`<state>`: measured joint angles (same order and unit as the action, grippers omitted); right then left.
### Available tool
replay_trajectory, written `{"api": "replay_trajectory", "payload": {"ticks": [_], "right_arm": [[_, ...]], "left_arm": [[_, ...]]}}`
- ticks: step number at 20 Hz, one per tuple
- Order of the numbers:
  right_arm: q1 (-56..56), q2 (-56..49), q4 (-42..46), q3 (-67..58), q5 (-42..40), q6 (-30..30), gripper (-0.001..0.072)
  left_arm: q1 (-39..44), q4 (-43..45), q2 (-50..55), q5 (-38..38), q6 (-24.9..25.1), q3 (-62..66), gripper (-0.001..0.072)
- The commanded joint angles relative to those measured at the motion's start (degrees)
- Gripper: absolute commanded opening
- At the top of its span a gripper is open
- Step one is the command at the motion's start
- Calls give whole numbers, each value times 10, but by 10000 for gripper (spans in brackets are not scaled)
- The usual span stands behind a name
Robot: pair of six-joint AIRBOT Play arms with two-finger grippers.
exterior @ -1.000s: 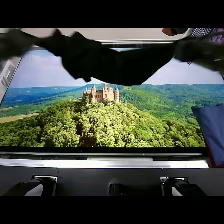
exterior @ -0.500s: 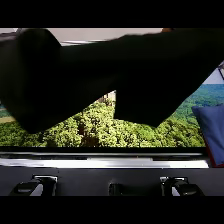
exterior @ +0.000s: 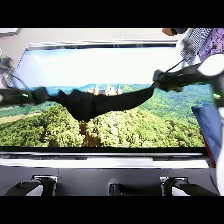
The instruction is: Fold the clothes and pants, and hang the long-sleeved shirts on hangers.
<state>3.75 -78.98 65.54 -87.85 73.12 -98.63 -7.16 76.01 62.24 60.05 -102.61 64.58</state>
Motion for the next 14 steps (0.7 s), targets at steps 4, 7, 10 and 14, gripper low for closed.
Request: {"api": "replay_trajectory", "payload": {"ticks": [4, 7, 10, 14], "right_arm": [[0, -154, -34, 5, -16, 7, 29], [0, -155, -34, 5, -26, 11, 29], [0, -155, -35, 5, -25, 14, 29], [0, -152, -36, 5, -8, 22, 29]], "left_arm": [[4, -1, 125, -75, 2, -80, 16], [-3, -1, 126, -85, 13, -73, 114], [-46, -1, 109, -37, 40, -53, 144], [-148, -39, 34, 30, 124, -58, 481]]}}
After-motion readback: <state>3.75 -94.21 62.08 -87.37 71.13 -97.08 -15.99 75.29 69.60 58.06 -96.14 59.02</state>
